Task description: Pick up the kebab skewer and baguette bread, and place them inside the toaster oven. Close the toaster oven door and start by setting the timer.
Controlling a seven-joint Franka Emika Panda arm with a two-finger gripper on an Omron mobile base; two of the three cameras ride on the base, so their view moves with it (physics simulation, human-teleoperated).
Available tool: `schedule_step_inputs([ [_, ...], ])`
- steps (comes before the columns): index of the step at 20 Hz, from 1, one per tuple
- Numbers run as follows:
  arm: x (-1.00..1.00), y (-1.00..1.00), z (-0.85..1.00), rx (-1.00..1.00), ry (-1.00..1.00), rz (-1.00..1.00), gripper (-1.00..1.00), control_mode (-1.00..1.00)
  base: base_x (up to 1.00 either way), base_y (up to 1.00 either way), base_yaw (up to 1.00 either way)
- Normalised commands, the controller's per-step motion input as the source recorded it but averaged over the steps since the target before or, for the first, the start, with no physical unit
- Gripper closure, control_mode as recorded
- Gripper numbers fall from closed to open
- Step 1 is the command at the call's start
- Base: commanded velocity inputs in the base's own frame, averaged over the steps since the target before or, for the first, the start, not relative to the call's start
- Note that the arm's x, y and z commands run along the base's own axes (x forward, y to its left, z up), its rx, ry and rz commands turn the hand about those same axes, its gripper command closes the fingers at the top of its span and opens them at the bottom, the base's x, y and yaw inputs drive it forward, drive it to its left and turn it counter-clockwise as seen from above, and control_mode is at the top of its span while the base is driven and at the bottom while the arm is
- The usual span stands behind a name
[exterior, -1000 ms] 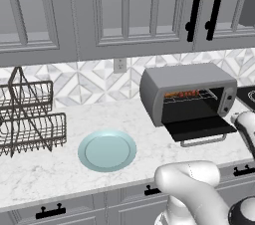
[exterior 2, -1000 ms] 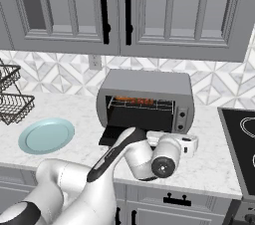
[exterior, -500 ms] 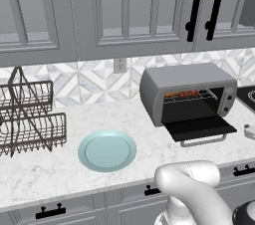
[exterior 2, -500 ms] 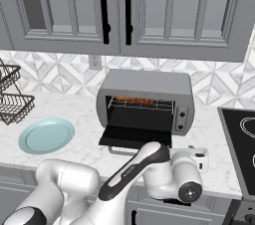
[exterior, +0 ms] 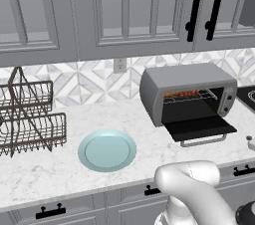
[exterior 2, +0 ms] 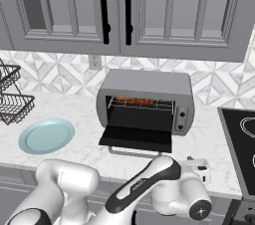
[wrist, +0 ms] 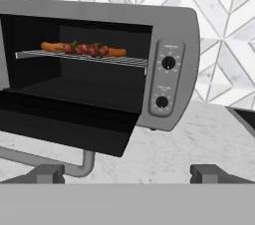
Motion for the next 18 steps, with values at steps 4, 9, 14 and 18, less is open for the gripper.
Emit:
schedule_step_inputs([
  [4, 0.0, 0.13, -0.25, 0.0, 0.0, 0.0, -1.0, -1.0, 0.0, 0.0, 0.0],
  [9, 0.11, 0.02, -0.18, 0.0, 0.0, 0.0, -1.0, -1.0, 0.0, 0.0, 0.0],
  [14, 0.35, 0.0, -0.14, 0.0, 0.0, 0.0, -1.0, -1.0, 0.0, 0.0, 0.0],
  [18, 0.36, 0.0, -0.15, 0.0, 0.0, 0.0, -1.0, -1.0, 0.0, 0.0, 0.0],
])
